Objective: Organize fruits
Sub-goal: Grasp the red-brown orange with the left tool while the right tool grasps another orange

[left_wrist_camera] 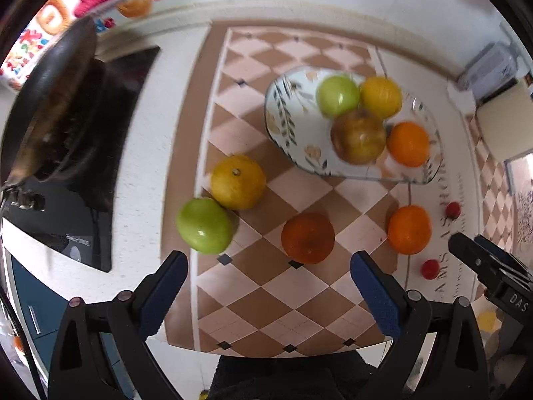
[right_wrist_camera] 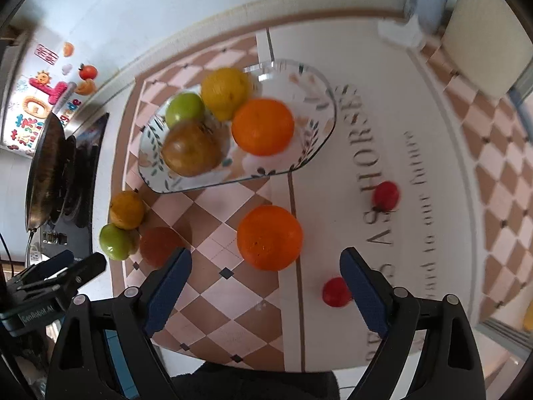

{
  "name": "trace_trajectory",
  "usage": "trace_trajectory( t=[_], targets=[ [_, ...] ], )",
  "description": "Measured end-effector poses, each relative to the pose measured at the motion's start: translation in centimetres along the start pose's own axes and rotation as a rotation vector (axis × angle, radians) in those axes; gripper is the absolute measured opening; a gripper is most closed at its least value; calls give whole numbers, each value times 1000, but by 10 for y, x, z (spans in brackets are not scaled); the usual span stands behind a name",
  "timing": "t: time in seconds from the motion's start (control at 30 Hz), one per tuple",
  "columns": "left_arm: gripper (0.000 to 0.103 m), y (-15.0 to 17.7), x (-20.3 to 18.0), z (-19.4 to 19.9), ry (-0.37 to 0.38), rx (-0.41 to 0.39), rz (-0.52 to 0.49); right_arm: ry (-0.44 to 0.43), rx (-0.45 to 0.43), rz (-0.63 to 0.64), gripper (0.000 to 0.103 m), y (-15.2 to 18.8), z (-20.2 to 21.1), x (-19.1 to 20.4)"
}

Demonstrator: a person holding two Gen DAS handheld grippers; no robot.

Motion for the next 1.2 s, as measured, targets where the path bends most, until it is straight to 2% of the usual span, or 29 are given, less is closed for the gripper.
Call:
trace_trajectory(
  t=[0.07,0.13,0.2,0.3,0.5,0.57,0.67,0.8,1.2],
  targets=[
    [100,0,-5,-13,3,29,-13,9,20,10,84,0,-16,0],
    [100,-1,-7,-21,7,51,-19,4,56,16,83,0,-38,2],
    [100,-2,-11,-30,18,71,-25,-6,90,8,74,2,-55,2],
    [100,-2,-15,-43,43,97,-30,19,71,51,64,1,-65,0],
    [100,-6,-30,-66,62,138,-63,13,109,92,62,22,-61,-5],
    [97,-10,-34,-73,63,142,-78,3,115,89,60,27,-60,-5],
    [82,-12,-41,-84,67,163,-103,-8,111,77,60,28,-58,-4],
    [55,-9,-46,-101,58,191,-141,-7,125,58,60,24,-60,-6],
    [53,-1,-49,-100,71,180,-126,-86,150,-26,66,12,-69,-17]
  ],
)
Point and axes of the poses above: each gripper's, at about its wrist camera, not at the fingertips, and z roughly against the way its jaws point, x to its left, y to its underside, the point moved 10 cm from there along -z, roughly the way its jaws point, and after that the axes turned 5 degrees about -z, right-handed, at the moved point
